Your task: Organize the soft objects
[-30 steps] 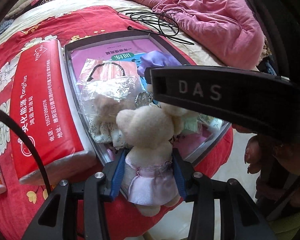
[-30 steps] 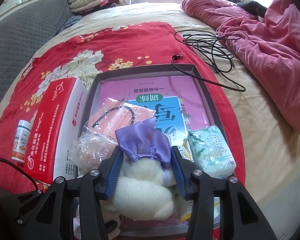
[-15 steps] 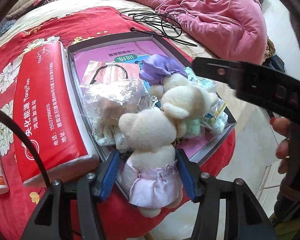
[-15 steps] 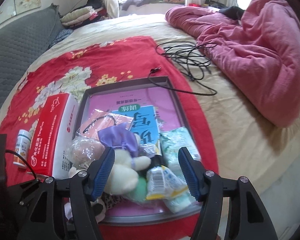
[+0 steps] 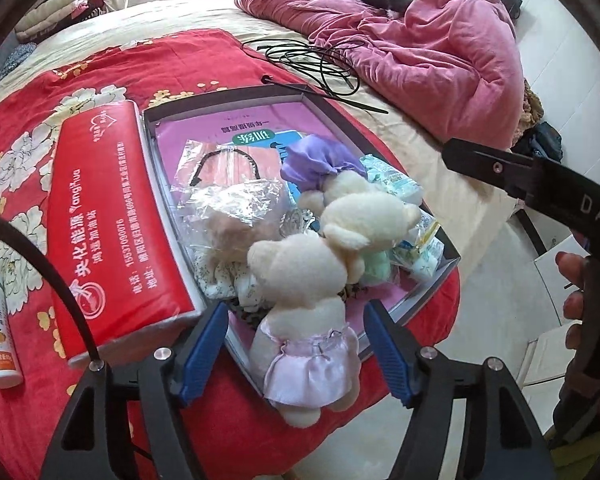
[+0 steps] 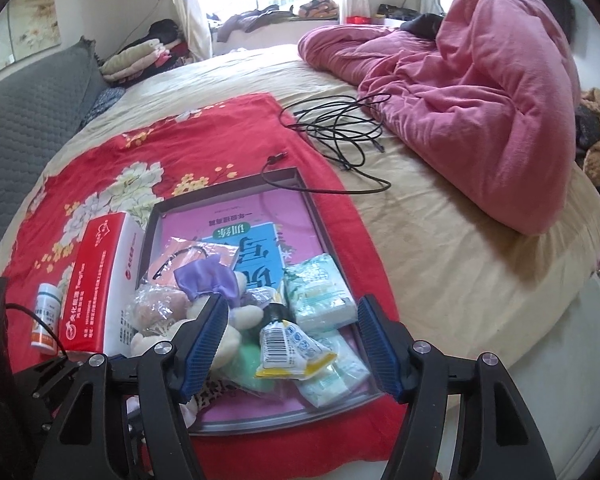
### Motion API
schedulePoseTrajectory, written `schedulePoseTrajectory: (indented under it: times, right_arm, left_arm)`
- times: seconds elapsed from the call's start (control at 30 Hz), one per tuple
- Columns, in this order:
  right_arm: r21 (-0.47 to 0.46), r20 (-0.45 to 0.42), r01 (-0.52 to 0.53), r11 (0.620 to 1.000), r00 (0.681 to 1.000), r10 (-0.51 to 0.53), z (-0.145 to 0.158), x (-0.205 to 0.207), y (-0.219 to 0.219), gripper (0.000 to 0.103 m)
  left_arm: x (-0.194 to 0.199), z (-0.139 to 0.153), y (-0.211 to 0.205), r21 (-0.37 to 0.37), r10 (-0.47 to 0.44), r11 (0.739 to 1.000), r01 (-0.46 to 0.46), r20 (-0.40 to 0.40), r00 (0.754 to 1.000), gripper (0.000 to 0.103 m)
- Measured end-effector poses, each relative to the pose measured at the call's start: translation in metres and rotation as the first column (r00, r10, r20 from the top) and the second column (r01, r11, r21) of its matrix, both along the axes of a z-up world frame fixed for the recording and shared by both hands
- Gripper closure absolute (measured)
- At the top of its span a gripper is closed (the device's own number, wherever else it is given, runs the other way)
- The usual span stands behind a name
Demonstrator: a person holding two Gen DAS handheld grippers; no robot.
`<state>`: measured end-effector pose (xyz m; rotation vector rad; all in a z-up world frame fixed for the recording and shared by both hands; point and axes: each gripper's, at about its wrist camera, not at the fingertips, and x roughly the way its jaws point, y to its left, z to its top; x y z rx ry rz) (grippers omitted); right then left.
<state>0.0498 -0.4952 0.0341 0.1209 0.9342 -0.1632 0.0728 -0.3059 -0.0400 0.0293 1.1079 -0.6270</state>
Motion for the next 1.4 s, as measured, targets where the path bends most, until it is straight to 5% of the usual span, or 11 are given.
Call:
schedulePoseTrajectory:
  times: [0.57, 1.4]
  right_arm:
    - [-0.036, 0.058, 0.027, 0.999, 0.998, -0.025, 0.023, -0.051, 0.026, 0.027]
    - [-0.062, 0.09, 0.13, 0.99, 0.988, -0.124, 0.025, -0.117, 0.106, 0.024]
  left_arm:
    - [-0.023, 0.052, 0.039, -0.023, 0.076, 0.997, -0.074, 0.108, 0.991, 0.025]
    - [-0.076, 0.054, 0.115, 0.036, 0.15, 0.987, -0.157, 0.149, 0.977, 0.024]
